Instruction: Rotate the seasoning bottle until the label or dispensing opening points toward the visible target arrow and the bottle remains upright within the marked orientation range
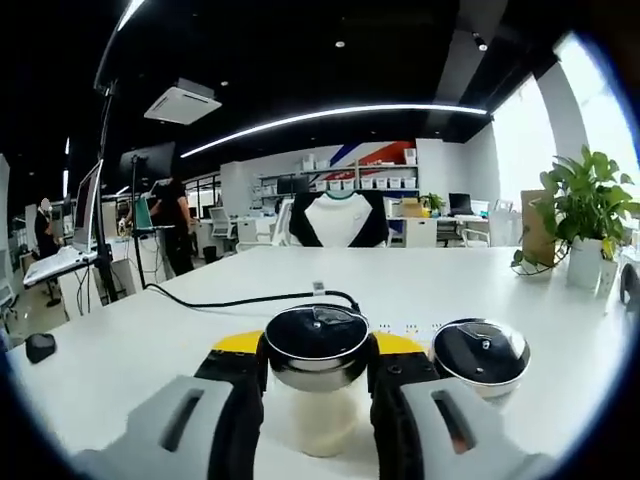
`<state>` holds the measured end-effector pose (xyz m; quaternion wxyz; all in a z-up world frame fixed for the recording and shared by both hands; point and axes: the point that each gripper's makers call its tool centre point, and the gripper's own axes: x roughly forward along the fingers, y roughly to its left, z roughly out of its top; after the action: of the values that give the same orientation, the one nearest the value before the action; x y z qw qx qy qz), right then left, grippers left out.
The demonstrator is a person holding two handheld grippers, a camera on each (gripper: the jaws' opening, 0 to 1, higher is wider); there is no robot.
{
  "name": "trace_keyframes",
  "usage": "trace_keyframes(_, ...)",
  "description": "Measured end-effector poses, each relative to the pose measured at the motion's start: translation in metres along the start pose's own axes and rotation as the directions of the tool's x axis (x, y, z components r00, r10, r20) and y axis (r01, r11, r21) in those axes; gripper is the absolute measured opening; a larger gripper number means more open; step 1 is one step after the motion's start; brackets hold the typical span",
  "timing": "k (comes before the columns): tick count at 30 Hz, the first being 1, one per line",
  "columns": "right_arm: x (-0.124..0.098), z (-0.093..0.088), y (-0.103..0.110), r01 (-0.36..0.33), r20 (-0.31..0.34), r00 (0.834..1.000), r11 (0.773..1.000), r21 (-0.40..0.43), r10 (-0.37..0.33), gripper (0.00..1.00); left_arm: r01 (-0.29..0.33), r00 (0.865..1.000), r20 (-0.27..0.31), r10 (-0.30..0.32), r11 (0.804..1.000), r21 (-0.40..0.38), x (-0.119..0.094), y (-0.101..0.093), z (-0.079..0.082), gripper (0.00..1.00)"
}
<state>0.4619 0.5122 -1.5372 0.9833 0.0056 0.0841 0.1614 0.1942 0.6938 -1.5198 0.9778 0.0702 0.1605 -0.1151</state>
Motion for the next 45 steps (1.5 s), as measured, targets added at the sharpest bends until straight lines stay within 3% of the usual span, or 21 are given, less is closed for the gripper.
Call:
trace_keyframes(6, 0.002, 0.001, 0.002, -0.027, -0.003, 1.000, 1.000, -0.016, 0.027, 0.36, 0.000, 1.000, 0.001, 0.000, 1.000, 0.006, -0.002, -0.001, 0.002, 0.61)
trace_keyframes(15, -0.016, 0.000, 0.018, -0.107, -0.020, 0.994, 0.994, 0.005, 0.107, 0.36, 0.007, 1.000, 0.015, -0.007, 1.000, 0.018, -0.005, -0.006, 0.009, 0.61)
trace_keyframes(21, -0.049, 0.000, 0.037, -0.198, -0.012, 0.980, 0.980, -0.025, 0.198, 0.35, 0.031, 0.999, 0.031, -0.031, 0.999, 0.028, -0.005, -0.019, 0.016, 0.61)
trace_keyframes(28, -0.100, -0.004, 0.049, -0.295, -0.024, 0.955, 0.955, -0.038, 0.294, 0.35, 0.132, 0.990, 0.050, -0.135, 0.990, 0.048, 0.002, -0.063, 0.024, 0.61)
trace_keyframes(30, -0.118, -0.001, 0.053, -0.331, -0.013, 0.943, 0.943, -0.032, 0.331, 0.35, 0.191, 0.979, 0.059, -0.193, 0.980, 0.049, 0.005, -0.081, 0.028, 0.61)
trace_keyframes(33, -0.149, 0.005, 0.060, -0.399, -0.002, 0.917, 0.917, -0.020, 0.399, 0.35, 0.299, 0.953, 0.043, -0.301, 0.953, 0.040, 0.010, -0.114, 0.026, 0.61)
trace_keyframes(38, -0.197, 0.008, 0.071, -0.502, -0.006, 0.865, 0.865, 0.003, 0.502, 0.35, 0.397, 0.918, -0.007, -0.397, 0.917, 0.038, 0.019, -0.150, 0.013, 0.62)
trace_keyframes(39, -0.208, 0.010, 0.073, -0.526, 0.000, 0.851, 0.851, 0.006, 0.526, 0.35, 0.401, 0.916, -0.005, -0.401, 0.915, 0.037, 0.020, -0.153, 0.013, 0.62)
trace_keyframes(45, -0.249, 0.014, 0.085, -0.598, -0.001, 0.801, 0.801, 0.000, 0.598, 0.35, 0.461, 0.887, -0.004, -0.461, 0.887, 0.028, 0.021, -0.171, 0.016, 0.62)
